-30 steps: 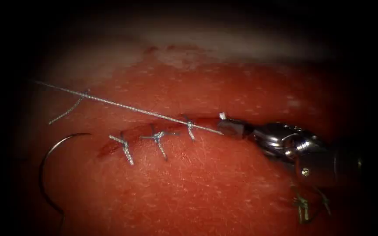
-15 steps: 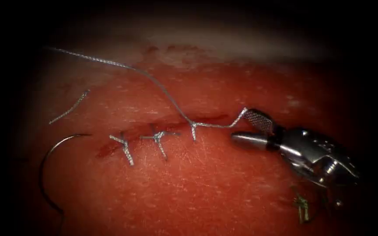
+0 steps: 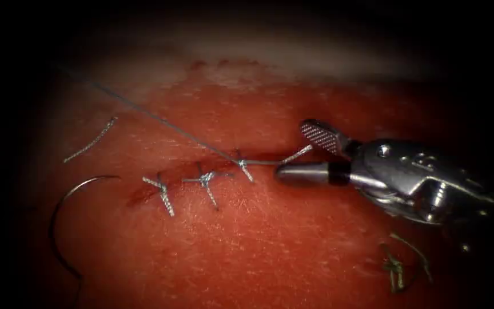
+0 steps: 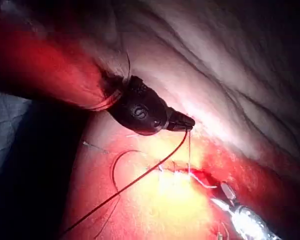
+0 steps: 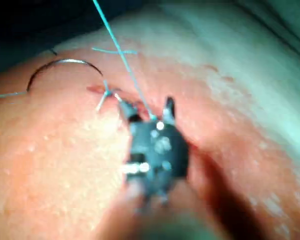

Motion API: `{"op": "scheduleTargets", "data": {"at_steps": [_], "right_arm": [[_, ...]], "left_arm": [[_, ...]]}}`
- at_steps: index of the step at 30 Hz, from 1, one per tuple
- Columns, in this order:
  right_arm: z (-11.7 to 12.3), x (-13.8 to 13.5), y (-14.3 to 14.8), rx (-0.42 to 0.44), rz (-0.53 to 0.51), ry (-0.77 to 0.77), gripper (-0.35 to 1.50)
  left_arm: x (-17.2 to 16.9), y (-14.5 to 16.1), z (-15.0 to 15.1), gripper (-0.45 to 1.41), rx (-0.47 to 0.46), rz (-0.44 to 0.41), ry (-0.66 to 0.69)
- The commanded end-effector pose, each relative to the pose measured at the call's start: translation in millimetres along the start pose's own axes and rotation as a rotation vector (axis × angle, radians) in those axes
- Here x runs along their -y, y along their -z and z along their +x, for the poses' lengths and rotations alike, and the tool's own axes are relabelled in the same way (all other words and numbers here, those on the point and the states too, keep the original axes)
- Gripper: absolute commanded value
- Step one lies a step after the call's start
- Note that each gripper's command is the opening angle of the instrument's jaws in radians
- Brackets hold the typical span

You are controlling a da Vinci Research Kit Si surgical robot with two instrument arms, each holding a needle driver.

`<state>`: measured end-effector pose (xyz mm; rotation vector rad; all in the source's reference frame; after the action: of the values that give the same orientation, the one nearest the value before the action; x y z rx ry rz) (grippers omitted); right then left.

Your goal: Wound Closure

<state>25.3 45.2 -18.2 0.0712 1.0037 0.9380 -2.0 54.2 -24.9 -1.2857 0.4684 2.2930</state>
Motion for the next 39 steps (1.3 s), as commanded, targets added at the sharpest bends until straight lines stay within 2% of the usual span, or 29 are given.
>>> {"op": "scheduleTargets", "data": {"at_steps": [1, 5, 12, 15, 26, 39], "right_arm": [[-1.0, 0.8, -2.1, -0.012, -0.002, 0.014, 1.48], [-1.8, 1.6, -5.4, -0.004, -0.029, 0.102, 1.48], [-1.8, 2.9, -8.1, -0.008, -0.067, 0.199, 1.48], [-3.2, 3.7, -9.9, 0.002, -0.064, 0.215, 1.48], [-4.8, 3.9, -11.4, 0.011, -0.071, 0.240, 1.48], [-6.8, 2.3, -13.7, 0.026, -0.080, 0.258, 1.41]], "left_arm": [[-0.6, -0.6, -0.3, -0.35, 0.001, -0.003, -0.002], [-0.8, -0.9, 1.0, -0.35, -0.015, -0.002, -0.005], [-1.0, -1.1, 1.2, -0.35, -0.017, -0.004, -0.005], [-1.0, -1.0, 1.2, -0.35, -0.016, -0.003, -0.005], [-1.5, -1.4, 1.6, -0.35, -0.018, 0.000, -0.004], [-1.9, -1.1, 2.3, -0.35, -0.030, -0.003, -0.006]]}}
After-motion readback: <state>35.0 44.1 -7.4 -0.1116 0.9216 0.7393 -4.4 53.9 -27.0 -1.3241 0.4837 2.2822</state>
